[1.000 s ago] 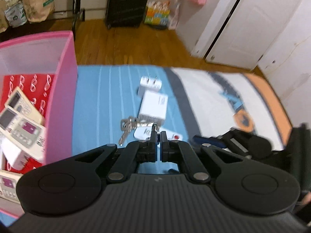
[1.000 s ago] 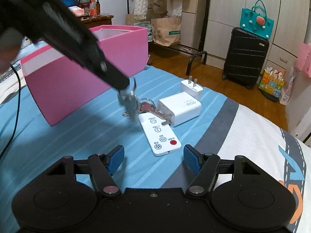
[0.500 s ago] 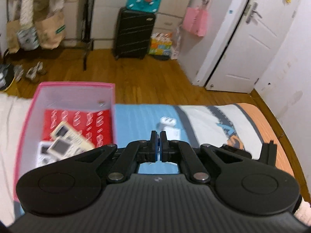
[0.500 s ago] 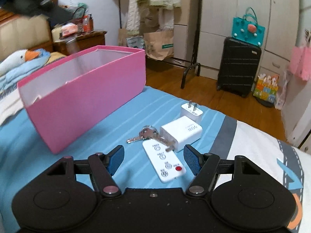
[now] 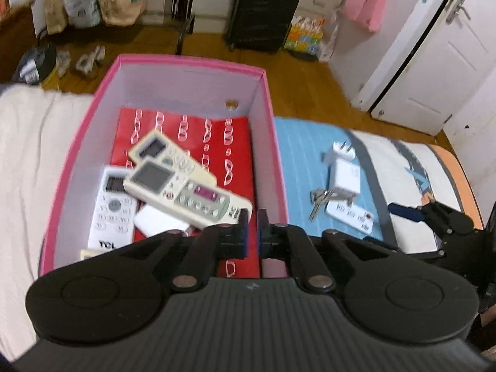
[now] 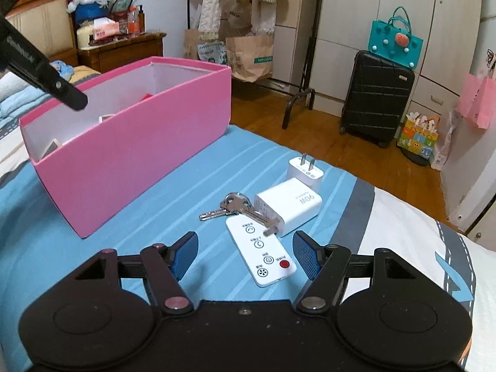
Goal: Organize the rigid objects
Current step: 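Carry the keys into the pink box and open the left gripper, then grasp the small white remote with red button with the right gripper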
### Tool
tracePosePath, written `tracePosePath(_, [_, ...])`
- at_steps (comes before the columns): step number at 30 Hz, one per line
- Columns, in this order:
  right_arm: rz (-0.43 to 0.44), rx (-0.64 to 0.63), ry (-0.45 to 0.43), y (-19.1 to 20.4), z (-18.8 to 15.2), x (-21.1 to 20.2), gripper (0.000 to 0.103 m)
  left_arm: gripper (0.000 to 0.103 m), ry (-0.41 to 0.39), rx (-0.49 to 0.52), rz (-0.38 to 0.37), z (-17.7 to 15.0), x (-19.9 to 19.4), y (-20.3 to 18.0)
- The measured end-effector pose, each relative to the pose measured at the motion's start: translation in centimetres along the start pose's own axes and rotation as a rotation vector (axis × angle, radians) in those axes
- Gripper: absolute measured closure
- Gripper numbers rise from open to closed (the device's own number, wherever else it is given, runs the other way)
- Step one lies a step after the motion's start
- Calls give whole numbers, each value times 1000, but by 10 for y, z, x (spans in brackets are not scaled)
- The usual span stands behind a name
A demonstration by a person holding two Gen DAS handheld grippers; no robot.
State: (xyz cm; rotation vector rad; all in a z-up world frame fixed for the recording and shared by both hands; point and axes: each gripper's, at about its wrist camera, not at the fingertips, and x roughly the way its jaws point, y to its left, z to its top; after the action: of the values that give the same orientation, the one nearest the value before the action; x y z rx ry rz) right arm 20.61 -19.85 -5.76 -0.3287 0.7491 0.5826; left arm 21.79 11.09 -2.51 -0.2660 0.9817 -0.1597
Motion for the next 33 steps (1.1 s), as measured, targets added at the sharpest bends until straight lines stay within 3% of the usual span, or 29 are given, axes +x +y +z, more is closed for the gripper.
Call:
tracePosePath(3, [18, -61, 50, 1, 7, 4, 31, 86, 59, 9, 6, 12, 11, 3])
tracePosePath(5, [43, -121, 102, 3, 15, 10, 31, 57, 66, 21, 28, 22, 10, 3])
tracePosePath(11, [97, -213, 239, 2, 30, 41, 31, 38, 37, 71, 29, 27, 1, -2])
tracePosePath(16, [69, -166, 306, -4, 28, 71, 31, 38, 88, 55, 2, 11, 12, 6])
tracePosePath(19, [69, -58, 318, -11, 31, 74, 32, 38, 103, 40, -12, 5, 18, 12])
tracePosePath(20, [63, -28, 325, -12, 31, 74, 40, 38, 107, 40, -14, 3, 19, 13])
tracePosePath(21, [50, -17, 329, -10, 31, 70, 54, 38, 108, 39, -17, 3, 20, 14])
tracePosePath(22, [42, -10, 334, -7, 31, 66, 56, 38, 107, 38, -18, 2, 20, 16])
tracePosePath(26, [13, 106, 413, 1, 28, 56, 56, 38, 94, 54, 3, 0, 18, 21])
tracePosePath(29, [59, 172, 436, 8, 23, 48, 54, 38, 90, 66, 21, -2, 16, 25])
tracePosePath(33, [16, 43, 417, 28, 17, 53, 43, 38, 100, 1, 24, -2, 17, 27])
